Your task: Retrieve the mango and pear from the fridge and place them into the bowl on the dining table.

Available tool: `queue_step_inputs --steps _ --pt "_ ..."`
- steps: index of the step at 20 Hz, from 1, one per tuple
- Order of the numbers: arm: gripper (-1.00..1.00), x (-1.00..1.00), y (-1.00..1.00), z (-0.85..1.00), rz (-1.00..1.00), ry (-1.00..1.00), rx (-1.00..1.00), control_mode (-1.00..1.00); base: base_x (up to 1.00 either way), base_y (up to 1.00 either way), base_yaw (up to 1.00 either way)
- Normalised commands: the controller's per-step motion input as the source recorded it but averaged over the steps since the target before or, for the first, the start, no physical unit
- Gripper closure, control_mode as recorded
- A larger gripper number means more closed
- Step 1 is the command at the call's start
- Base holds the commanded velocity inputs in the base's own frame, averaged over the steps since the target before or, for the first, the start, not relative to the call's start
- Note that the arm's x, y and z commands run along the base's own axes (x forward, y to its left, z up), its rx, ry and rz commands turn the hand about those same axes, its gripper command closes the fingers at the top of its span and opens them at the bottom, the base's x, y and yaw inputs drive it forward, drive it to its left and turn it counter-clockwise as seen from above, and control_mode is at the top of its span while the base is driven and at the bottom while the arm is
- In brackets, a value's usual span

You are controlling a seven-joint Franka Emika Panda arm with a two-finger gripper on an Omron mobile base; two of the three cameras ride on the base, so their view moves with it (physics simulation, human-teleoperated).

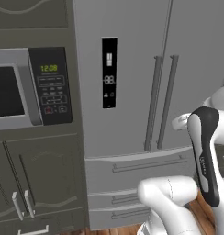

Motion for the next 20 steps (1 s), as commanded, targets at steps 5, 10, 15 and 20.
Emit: queue_step_inputs --steps 5,10,15,20 --pt "-1.0 0.0 0.0 0.0 0.0 0.0 0.0 1.0 -0.27 -0.27 0.0" --pt "-1.0 0.0 0.0 0.0 0.0 0.0 0.0 1.0 -0.33 -0.34 0.0" --pt "-1.0 0.0 0.0 0.0 0.0 0.0 0.0 1.0 -0.38 -0.27 0.0" --pt "-1.0 0.0 0.0 0.0 0.0 0.0 0.0 1.0 -0.38 -0.01 0.0"
